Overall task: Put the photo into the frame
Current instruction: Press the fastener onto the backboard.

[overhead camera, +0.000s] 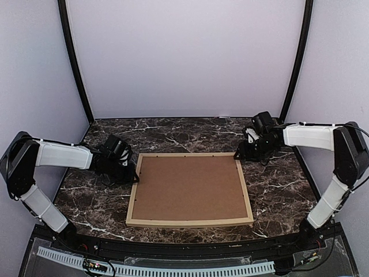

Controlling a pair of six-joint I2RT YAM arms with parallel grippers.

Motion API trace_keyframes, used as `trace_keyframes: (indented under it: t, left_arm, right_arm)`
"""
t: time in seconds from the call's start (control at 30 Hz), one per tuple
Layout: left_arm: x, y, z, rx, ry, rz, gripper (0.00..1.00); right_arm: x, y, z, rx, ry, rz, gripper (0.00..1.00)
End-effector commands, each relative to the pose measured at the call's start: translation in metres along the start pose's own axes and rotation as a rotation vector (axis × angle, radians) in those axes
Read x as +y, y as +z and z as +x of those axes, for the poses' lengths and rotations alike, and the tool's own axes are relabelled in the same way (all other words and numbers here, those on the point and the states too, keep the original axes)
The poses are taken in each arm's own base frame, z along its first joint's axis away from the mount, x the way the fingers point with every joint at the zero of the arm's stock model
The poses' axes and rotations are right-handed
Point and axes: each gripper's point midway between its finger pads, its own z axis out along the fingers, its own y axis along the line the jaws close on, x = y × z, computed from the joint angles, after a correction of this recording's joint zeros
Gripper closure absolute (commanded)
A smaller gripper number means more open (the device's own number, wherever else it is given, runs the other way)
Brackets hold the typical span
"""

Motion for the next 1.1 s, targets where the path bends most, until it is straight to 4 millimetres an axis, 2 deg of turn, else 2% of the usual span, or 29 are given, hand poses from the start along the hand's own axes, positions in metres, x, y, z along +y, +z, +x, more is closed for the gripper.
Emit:
trace_keyframes:
  t: [0.0, 0.2, 0.53, 0.7, 0.83, 1.07]
  left_arm:
    - [0.007, 0.011, 0.018, 0.065, -0.006, -0.024, 0.95]
    - [0.008, 0.009, 0.017, 0.054, -0.005, -0.029, 0.95]
    - [0.009, 0.01, 0.017, 0.055, -0.007, -0.034, 0.96]
    - [0.009, 0.01, 0.017, 0.055, -0.003, -0.033, 0.96]
    - [0.008, 0.01, 0.016, 0.053, -0.002, -0.033, 0.96]
    - [0.008, 0.01, 0.017, 0.054, 0.0, -0.03, 0.96]
  right_arm:
    - [0.005, -0.024, 0.004, -0.03, -0.002, -0.024, 0.53]
    - [-0.006, -0.035, 0.045, -0.004, 0.04, -0.004, 0.51]
    - [-0.016, -0.038, 0.131, 0.098, 0.112, 0.034, 0.52]
    - [-0.018, -0.04, 0.148, 0.108, 0.131, 0.043, 0.52]
    - [-0.019, -0.034, 0.159, 0.134, 0.127, 0.049, 0.52]
    - [-0.021, -0.026, 0.157, 0.145, 0.106, 0.075, 0.52]
